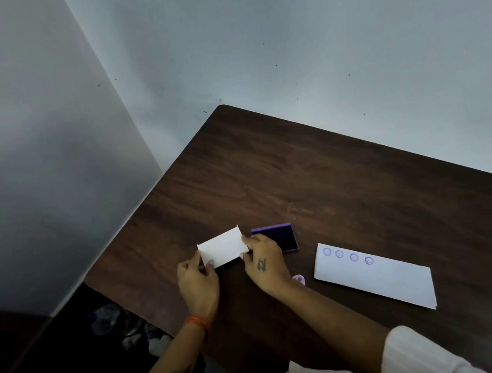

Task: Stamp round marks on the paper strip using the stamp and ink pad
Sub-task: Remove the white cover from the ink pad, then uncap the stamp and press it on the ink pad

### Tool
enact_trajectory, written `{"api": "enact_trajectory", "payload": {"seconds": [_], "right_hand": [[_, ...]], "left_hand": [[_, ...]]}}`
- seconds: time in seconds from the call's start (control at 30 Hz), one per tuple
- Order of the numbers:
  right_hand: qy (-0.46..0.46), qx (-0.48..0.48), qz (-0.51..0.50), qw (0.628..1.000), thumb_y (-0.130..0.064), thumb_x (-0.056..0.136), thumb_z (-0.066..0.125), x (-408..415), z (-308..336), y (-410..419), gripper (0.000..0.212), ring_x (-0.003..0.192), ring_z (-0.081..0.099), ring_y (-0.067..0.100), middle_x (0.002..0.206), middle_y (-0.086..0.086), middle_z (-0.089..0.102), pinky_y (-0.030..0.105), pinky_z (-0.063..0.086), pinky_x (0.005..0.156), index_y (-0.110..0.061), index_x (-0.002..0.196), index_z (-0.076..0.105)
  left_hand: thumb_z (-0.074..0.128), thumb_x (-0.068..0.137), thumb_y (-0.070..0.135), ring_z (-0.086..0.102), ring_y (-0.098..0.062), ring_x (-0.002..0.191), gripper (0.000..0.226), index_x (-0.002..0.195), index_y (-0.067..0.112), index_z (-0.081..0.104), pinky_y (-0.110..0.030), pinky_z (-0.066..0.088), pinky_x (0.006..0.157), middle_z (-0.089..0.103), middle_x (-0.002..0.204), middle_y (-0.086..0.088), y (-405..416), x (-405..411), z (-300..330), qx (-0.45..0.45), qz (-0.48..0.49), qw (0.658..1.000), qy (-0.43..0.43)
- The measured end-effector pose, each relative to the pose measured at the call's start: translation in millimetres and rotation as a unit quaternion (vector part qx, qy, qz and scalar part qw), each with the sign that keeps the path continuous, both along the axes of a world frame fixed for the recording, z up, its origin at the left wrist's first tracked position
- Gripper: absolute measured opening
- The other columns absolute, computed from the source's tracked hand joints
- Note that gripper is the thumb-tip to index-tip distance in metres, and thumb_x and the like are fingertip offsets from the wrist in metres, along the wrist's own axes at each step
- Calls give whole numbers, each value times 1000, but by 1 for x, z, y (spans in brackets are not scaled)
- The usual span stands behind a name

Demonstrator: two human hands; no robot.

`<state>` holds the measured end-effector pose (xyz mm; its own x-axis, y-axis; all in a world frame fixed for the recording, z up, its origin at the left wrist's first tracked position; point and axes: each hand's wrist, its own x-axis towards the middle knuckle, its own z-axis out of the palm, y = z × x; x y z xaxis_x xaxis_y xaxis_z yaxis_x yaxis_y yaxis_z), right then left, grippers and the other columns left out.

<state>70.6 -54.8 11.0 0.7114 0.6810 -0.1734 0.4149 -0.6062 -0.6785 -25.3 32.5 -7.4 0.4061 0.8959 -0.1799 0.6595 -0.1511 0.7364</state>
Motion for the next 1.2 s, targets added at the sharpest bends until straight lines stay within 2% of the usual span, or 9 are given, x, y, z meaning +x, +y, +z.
{"api": "enact_trajectory", "payload": {"seconds": [0.1, 0.33, 0.53, 0.7, 0.87, 0.97, 1.03, 1.13, 1.2], "right_hand": [[-3, -22, 33, 999, -9, 89, 54, -4, 2, -2, 42, 124, 46, 23, 134, 14, 53, 28, 35, 105, -3, 129, 45], [-18, -72, 93, 993, -12, 90, 51, -6, 1, -5, 37, 125, 43, 24, 137, 12, 50, 33, 37, 105, -3, 126, 48], [29, -4, 44, 999, -11, 89, 53, 4, 10, -7, 40, 126, 46, 23, 137, 13, 51, 28, 34, 105, -8, 129, 47], [57, 87, -80, 991, -16, 84, 61, 27, 25, -26, 40, 106, 61, 17, 119, 9, 65, 22, 43, 90, -21, 123, 55], [57, 146, -141, 978, -20, 76, 72, 41, 33, -62, 53, 109, 59, 15, 126, 2, 61, 21, 45, 86, -23, 125, 53], [68, 140, -153, 976, -24, 72, 76, 35, 30, -87, 64, 117, 53, 15, 131, -2, 57, 25, 44, 91, -24, 130, 48], [92, 138, -159, 973, -23, 71, 77, 24, 23, -101, 65, 114, 52, 11, 124, -7, 57, 25, 44, 91, -24, 129, 47], [106, 117, -159, 975, -22, 72, 75, 5, 13, -111, 53, 100, 52, 6, 107, -12, 55, 18, 45, 82, -25, 122, 54], [77, 102, -142, 982, -28, 76, 71, -3, 4, -114, 38, 96, 57, 10, 106, -4, 63, 28, 51, 85, -23, 113, 61]], "left_hand": [[56, 86, 4, 52, -30, 99, 39, 125, 4, 51, -33, 40, 88, 55, 113, -25, 0, -2, -3, 8, -2, 1000, 10], [58, 85, 6, 51, -30, 100, 48, 131, 7, 45, -39, 42, 91, 53, 117, -24, 4, 0, -7, 2, -11, 1000, 25], [63, 83, 15, 48, -37, 111, 52, 131, 8, 45, -47, 43, 96, 46, 125, -22, 5, 1, 0, 21, -21, 999, 21], [67, 81, 19, 43, -26, 120, 56, 132, 15, 44, -39, 42, 98, 45, 133, -11, -11, 13, 17, 95, -143, 983, -65], [75, 73, 33, 27, -5, 126, 78, 139, 23, 34, -23, 25, 103, 35, 144, -2, -42, 26, 28, 109, -302, 941, -110], [73, 72, 41, 24, -9, 131, 88, 142, 24, 24, -22, 21, 104, 26, 149, -1, -57, 27, 20, 74, -379, 919, -75], [73, 71, 40, 24, -16, 135, 91, 143, 25, 19, -23, 19, 105, 24, 150, -2, -65, 27, 11, 48, -410, 909, -47], [75, 70, 32, 27, -19, 133, 89, 142, 21, 24, -23, 20, 104, 31, 146, -4, -72, 26, 0, 29, -434, 900, -15], [72, 73, 25, 35, -21, 127, 74, 137, 16, 36, -23, 25, 101, 41, 138, -5, -77, 28, -6, 26, -433, 901, -19]]}}
